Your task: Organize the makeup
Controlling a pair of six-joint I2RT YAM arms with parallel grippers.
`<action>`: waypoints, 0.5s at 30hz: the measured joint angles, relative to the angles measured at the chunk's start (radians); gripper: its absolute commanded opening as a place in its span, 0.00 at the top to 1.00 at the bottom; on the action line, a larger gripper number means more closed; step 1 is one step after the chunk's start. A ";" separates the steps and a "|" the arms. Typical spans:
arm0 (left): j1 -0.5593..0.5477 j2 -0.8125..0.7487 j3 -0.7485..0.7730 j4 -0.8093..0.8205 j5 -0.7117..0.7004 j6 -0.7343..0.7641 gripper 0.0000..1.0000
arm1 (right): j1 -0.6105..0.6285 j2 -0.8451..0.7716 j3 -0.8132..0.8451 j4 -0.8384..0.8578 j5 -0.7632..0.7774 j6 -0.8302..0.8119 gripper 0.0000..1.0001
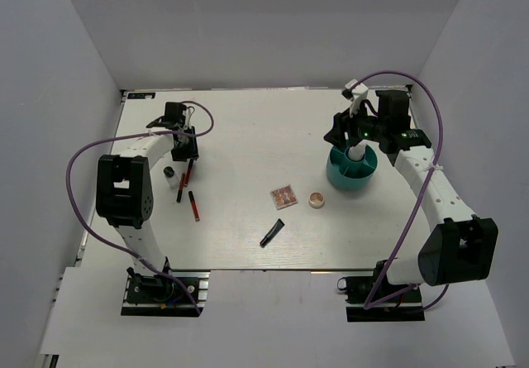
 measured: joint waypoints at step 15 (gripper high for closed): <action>0.000 0.091 0.004 0.010 0.002 0.003 0.64 | 0.000 -0.003 -0.006 0.003 0.008 0.000 0.38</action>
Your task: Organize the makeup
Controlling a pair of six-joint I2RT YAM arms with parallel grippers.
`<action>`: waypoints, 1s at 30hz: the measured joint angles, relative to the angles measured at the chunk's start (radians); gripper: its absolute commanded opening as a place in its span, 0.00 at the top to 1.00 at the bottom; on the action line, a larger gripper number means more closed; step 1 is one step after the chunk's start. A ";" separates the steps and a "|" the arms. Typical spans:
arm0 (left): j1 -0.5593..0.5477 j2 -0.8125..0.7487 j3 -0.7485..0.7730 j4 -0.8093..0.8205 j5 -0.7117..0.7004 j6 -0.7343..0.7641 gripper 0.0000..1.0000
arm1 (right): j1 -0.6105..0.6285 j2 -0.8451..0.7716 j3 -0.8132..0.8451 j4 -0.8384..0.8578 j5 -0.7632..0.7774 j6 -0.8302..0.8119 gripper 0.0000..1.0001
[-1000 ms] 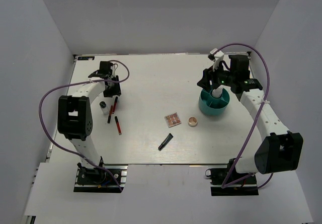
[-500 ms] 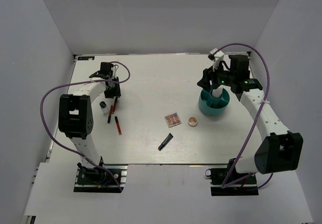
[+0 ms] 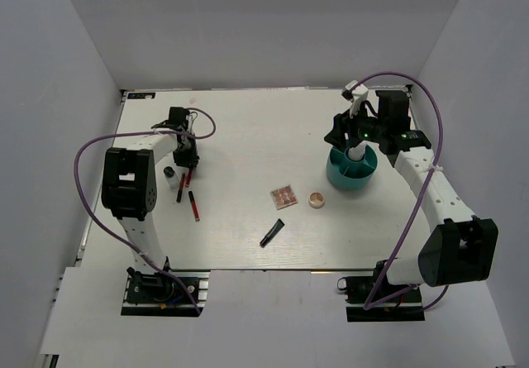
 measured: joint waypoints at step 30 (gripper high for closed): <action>-0.264 -0.042 0.236 0.399 0.597 -0.352 1.00 | -0.034 -0.090 -0.071 0.023 0.111 0.068 1.00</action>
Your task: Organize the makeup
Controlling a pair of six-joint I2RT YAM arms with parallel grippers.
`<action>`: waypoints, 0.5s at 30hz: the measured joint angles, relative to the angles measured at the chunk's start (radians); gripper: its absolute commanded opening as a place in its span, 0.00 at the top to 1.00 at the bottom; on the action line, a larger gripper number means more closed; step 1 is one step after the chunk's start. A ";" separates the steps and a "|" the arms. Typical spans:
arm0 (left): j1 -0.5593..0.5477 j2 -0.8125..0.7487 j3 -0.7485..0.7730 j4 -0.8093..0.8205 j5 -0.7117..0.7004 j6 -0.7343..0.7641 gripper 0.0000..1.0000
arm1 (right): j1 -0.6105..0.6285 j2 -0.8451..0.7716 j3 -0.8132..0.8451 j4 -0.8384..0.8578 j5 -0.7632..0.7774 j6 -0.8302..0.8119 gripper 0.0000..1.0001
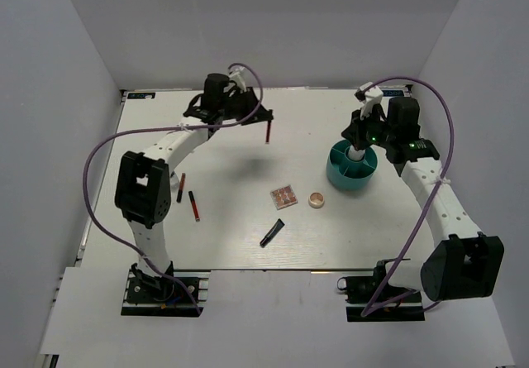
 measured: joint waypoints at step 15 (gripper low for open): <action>-0.246 0.314 0.235 0.436 -0.080 -0.154 1.00 | -0.092 -0.208 -0.142 0.172 0.115 0.120 1.00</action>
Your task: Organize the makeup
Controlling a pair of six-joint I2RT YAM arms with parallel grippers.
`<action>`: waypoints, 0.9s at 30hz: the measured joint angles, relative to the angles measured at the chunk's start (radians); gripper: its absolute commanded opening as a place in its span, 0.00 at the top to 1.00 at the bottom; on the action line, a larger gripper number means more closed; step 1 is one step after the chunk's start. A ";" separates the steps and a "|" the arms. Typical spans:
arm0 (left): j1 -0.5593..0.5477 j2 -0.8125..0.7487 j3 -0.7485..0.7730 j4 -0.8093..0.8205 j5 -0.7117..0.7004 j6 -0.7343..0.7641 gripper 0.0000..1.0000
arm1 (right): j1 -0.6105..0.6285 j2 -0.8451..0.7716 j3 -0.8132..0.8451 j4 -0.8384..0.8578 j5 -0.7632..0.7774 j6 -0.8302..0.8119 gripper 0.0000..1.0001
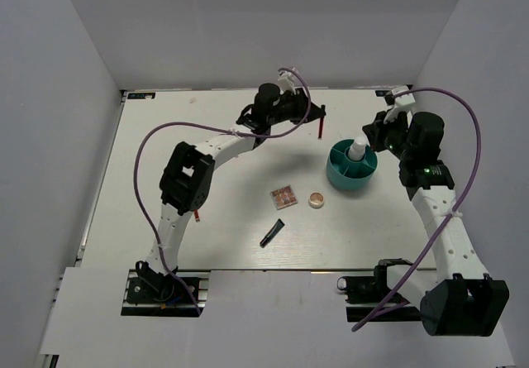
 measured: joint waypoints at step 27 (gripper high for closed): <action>-0.149 0.213 0.153 0.230 -0.168 0.159 1.00 | -0.062 -0.059 -0.091 0.057 -0.016 -0.005 1.00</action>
